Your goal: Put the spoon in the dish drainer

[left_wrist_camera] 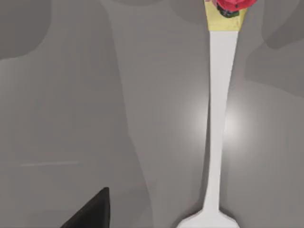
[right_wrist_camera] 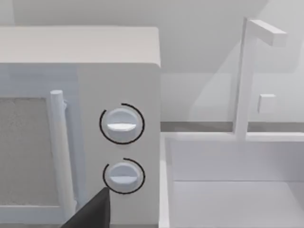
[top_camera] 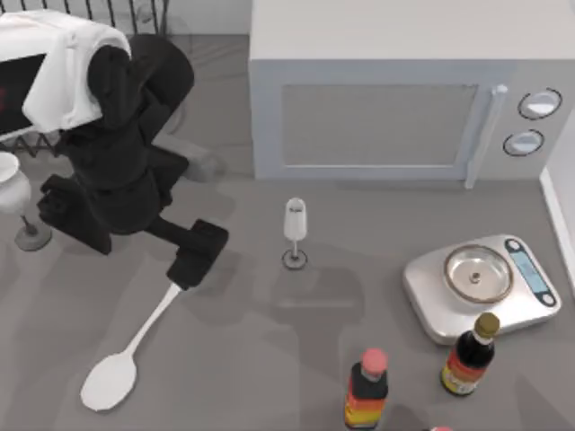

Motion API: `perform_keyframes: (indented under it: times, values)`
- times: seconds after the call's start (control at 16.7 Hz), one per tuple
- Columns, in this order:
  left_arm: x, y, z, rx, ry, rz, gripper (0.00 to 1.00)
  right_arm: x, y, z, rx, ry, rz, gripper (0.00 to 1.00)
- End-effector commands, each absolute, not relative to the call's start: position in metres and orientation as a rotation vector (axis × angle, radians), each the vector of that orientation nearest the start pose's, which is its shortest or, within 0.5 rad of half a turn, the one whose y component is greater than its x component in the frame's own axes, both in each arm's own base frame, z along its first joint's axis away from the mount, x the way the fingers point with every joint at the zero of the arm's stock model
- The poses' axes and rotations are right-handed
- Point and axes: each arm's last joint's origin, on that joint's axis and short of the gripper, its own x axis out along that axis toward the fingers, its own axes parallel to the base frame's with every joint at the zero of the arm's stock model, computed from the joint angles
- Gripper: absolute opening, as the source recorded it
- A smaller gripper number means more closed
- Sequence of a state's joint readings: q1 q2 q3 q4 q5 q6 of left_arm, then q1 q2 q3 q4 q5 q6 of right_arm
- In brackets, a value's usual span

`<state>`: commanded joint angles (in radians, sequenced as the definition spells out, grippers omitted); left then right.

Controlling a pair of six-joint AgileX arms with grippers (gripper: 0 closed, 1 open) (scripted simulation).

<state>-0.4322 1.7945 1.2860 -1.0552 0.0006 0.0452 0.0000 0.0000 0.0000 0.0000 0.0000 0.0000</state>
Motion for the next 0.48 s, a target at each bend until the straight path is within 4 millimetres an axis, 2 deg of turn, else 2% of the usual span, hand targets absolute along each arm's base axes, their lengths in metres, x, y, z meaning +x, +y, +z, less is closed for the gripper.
perform_keyframes:
  times: [0.18, 0.48]
  values:
    - [0.301, -0.137, 0.171, 0.375, 1.538, -0.375, 1.0, 0.106, -0.001, 0.16, 0.0, 0.0, 0.0, 1.0]
    - [0.303, -0.138, 0.112, 0.371, 1.52, -0.376, 1.0, 0.106, -0.001, 0.16, 0.0, 0.0, 0.0, 1.0]
